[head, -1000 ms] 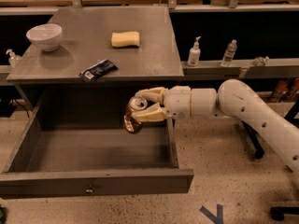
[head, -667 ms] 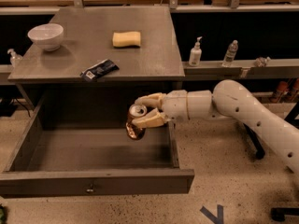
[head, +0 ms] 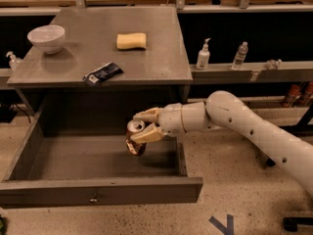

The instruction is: Place orange can into top drawer

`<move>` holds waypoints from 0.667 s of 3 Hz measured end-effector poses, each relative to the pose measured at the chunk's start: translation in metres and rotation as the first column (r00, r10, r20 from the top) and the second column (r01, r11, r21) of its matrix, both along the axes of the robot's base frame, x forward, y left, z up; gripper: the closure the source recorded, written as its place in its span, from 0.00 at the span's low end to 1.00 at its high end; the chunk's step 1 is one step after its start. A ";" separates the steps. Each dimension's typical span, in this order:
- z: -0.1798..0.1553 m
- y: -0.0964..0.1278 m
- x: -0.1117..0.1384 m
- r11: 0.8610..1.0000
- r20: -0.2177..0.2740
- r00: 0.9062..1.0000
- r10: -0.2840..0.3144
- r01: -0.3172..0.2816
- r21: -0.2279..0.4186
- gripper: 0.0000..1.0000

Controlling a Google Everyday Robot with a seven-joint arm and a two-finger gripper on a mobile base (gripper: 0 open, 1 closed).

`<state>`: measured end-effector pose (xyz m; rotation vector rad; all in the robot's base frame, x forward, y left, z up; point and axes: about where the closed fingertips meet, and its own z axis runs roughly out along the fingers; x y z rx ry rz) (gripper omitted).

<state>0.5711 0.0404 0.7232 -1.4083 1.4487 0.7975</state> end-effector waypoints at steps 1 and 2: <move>-0.014 0.004 0.002 0.999 0.002 0.999 -0.035 0.035 -0.035 1.00; -0.013 0.007 0.003 0.998 -0.006 0.998 -0.055 0.055 0.011 0.83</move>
Offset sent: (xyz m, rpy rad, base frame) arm 0.0065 0.0076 -0.0109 0.0876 0.0203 -0.0864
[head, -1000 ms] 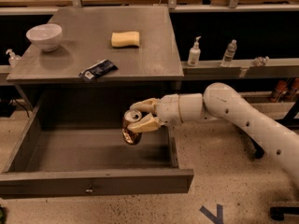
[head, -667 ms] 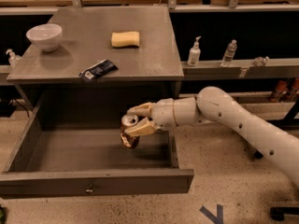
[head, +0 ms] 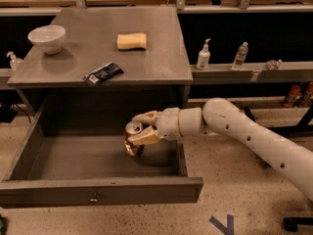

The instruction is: Place orange can into top drawer

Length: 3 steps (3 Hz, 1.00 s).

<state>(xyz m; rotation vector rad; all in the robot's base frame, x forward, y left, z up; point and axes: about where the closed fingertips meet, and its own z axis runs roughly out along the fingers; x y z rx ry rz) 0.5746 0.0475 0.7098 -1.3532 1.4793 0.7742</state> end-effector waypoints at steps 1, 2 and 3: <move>0.000 0.003 0.000 1.000 -0.003 1.000 -0.001 0.001 0.014 0.60; 0.000 0.006 -0.001 1.000 -0.004 1.000 0.005 -0.005 0.014 0.28; 0.000 0.007 -0.002 1.000 -0.004 1.000 0.008 -0.008 0.015 0.05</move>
Offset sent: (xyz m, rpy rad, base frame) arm -0.0003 0.0026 0.0002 0.0140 0.0031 -0.0008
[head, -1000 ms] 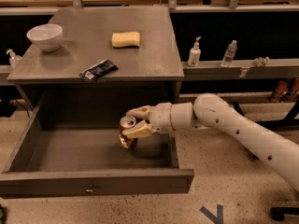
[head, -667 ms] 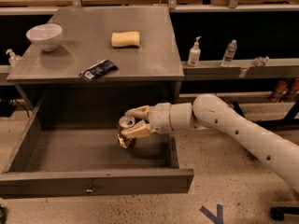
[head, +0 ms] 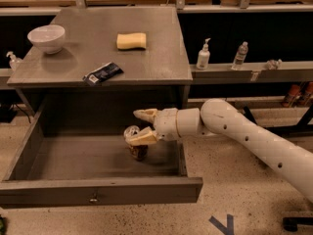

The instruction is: Place orange can into top drawer

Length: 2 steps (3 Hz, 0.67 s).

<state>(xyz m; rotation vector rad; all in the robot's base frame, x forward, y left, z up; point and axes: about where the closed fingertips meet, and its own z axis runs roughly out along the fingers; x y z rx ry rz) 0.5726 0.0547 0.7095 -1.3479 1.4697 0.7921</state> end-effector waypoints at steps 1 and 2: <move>0.000 0.001 0.000 1.000 0.000 1.000 0.003 -0.003 0.000 0.00; 0.000 0.001 -0.001 1.000 0.000 1.000 0.003 -0.003 0.000 0.00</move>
Offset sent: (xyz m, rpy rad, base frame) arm -0.0005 0.0013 -0.0001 0.0003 0.0004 0.0025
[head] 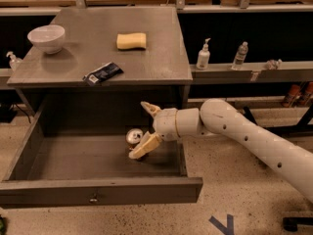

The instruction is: Place orange can into top drawer

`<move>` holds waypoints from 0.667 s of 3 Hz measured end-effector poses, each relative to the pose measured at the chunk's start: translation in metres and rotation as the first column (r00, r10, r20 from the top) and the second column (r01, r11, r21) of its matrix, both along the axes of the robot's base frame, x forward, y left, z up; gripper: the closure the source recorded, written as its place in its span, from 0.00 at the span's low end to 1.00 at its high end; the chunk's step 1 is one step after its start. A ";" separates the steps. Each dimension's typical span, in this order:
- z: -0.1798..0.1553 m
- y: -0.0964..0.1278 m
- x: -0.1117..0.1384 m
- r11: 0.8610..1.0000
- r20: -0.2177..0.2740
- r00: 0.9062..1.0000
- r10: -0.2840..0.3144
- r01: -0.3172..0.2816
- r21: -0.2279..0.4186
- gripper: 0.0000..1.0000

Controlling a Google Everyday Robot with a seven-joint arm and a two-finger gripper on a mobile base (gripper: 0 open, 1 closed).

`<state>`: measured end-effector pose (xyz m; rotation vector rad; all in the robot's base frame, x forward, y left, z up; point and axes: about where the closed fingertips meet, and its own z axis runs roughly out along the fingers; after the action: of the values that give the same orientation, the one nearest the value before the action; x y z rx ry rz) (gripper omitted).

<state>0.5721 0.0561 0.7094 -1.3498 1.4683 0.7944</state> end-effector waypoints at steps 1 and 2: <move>0.008 -0.013 -0.002 1.000 0.018 1.000 -0.012 0.012 0.008 0.00; 0.016 -0.037 -0.008 0.999 0.027 0.999 -0.026 0.025 0.039 0.00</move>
Offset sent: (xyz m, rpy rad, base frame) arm -0.0181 -0.0892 0.0314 0.0985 -0.0431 -0.0601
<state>0.5642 0.0188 0.7257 -1.3054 1.4392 0.7810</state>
